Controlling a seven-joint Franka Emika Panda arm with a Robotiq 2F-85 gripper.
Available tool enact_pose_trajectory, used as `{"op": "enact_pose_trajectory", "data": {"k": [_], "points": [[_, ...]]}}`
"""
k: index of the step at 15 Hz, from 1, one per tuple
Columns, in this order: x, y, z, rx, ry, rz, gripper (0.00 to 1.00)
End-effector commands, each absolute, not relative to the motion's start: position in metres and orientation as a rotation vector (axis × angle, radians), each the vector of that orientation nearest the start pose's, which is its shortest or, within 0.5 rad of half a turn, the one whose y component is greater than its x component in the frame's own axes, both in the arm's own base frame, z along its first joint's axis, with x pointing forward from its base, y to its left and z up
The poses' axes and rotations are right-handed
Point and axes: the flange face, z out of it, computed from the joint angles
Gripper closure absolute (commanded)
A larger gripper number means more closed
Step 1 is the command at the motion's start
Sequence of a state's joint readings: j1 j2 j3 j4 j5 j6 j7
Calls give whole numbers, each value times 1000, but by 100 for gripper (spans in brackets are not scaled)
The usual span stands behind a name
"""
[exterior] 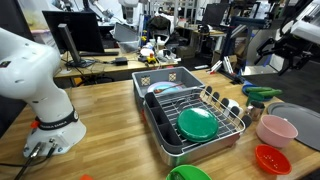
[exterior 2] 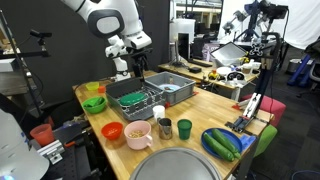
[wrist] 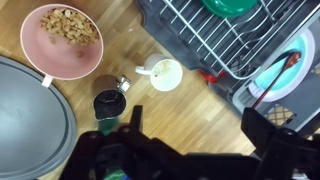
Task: Pour the contents of the mug into the metal jug
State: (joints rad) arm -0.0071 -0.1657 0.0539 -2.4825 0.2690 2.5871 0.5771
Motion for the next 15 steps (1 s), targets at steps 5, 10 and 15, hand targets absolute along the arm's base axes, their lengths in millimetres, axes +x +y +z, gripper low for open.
{"op": "enact_pose_trajectory", "data": {"k": [5, 10, 15], "points": [[497, -11, 294, -2440, 1622, -82, 0], [490, -9, 271, -2389, 1702, -5, 0], [493, -9, 274, -2370, 1717, -8, 0]]}}
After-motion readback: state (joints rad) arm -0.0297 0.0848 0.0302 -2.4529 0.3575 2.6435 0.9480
